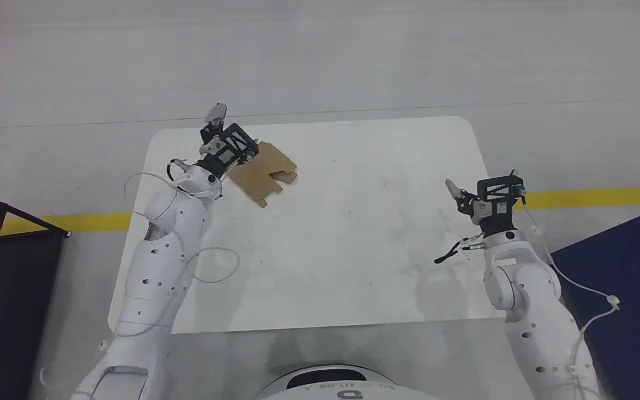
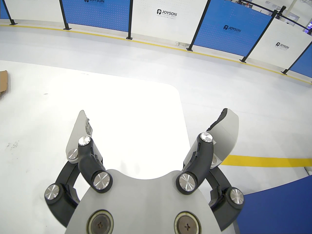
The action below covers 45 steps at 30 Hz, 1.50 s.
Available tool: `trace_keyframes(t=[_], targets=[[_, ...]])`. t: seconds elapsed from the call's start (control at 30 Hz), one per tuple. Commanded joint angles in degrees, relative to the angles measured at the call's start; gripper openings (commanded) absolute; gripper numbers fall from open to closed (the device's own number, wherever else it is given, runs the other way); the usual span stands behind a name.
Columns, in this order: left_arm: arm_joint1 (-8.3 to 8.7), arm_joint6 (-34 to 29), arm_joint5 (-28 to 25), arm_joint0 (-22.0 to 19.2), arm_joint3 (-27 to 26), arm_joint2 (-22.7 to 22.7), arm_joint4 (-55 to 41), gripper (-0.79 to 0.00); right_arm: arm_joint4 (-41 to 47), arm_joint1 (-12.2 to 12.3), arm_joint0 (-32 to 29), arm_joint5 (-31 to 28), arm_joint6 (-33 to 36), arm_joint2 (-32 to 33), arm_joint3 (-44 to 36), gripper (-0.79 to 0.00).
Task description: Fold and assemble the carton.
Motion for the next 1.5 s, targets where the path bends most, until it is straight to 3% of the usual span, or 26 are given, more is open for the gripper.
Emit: trace_keyframes(t=[0.0,0.17,0.27,0.4,0.57,0.8,1.23,1.47], targets=[[-0.19,-0.4,5.2,-1.7,4.6,-0.4,-0.8,0.000,0.0,0.0,0.0,0.0,0.0,0.0,0.0,0.000],[-1.08,-1.4,11.7,-8.4,19.6,1.9,-0.8,0.000,0.0,0.0,0.0,0.0,0.0,0.0,0.0,0.000],[-1.96,-1.9,11.7,-12.0,27.0,5.0,-0.9,0.000,0.0,0.0,0.0,0.0,0.0,0.0,0.0,0.000],[-2.95,-2.6,11.0,-15.6,34.0,7.7,-1.7,0.000,0.0,0.0,0.0,0.0,0.0,0.0,0.0,0.000],[-3.59,-2.5,8.0,-18.1,38.5,9.5,-2.8,0.000,0.0,0.0,0.0,0.0,0.0,0.0,0.0,0.000],[-4.04,-0.2,-0.8,-18.3,38.9,12.2,-3.7,0.000,0.0,0.0,0.0,0.0,0.0,0.0,0.0,0.000],[-5.89,7.1,-17.9,-15.6,31.7,18.9,-11.7,0.000,0.0,0.0,0.0,0.0,0.0,0.0,0.0,0.000],[-5.33,13.9,-26.2,-14.2,25.8,16.1,-22.0,0.000,0.0,0.0,0.0,0.0,0.0,0.0,0.0,0.000]])
